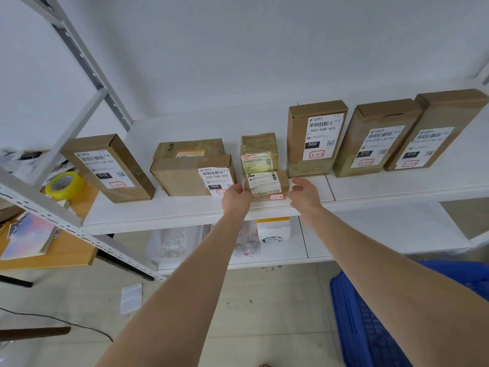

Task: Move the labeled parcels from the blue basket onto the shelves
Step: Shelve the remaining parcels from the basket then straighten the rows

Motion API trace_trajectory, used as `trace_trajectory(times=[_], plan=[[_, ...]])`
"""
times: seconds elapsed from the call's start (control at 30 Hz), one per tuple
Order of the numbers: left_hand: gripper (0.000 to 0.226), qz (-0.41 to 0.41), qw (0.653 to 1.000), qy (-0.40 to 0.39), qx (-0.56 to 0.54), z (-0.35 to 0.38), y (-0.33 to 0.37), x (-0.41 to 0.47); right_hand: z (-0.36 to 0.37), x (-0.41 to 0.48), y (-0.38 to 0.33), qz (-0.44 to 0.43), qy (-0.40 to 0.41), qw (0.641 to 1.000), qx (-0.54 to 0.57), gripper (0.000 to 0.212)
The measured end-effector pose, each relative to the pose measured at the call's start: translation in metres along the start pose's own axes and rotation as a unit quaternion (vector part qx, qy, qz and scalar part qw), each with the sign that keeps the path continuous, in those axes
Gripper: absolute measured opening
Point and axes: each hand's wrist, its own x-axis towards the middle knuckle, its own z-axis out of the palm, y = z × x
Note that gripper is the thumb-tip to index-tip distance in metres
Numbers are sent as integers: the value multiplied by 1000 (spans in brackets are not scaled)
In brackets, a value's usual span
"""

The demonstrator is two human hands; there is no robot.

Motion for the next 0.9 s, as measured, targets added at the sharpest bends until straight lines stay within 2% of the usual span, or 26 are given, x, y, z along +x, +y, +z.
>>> trace_trajectory(times=[0.1,0.27,0.37,0.4,0.7,0.9], plan=[[39,-6,1000,8,4,1,3,-1,3,-2,-3,-17,-5,1000,-21,49],[38,-14,1000,7,14,3,-1,0,3,0,-3,-21,32,998,-56,45],[26,4,1000,10,22,3,-2,-1,-2,1,-2,-47,66,991,-103,42],[32,7,1000,15,26,3,-1,-2,-2,0,-3,-57,73,989,-115,41],[41,-11,999,2,39,-3,8,-2,4,-4,-11,-81,21,982,-168,45],[39,-7,999,10,50,-6,16,-5,-10,-8,-18,-89,63,972,-208,42]])
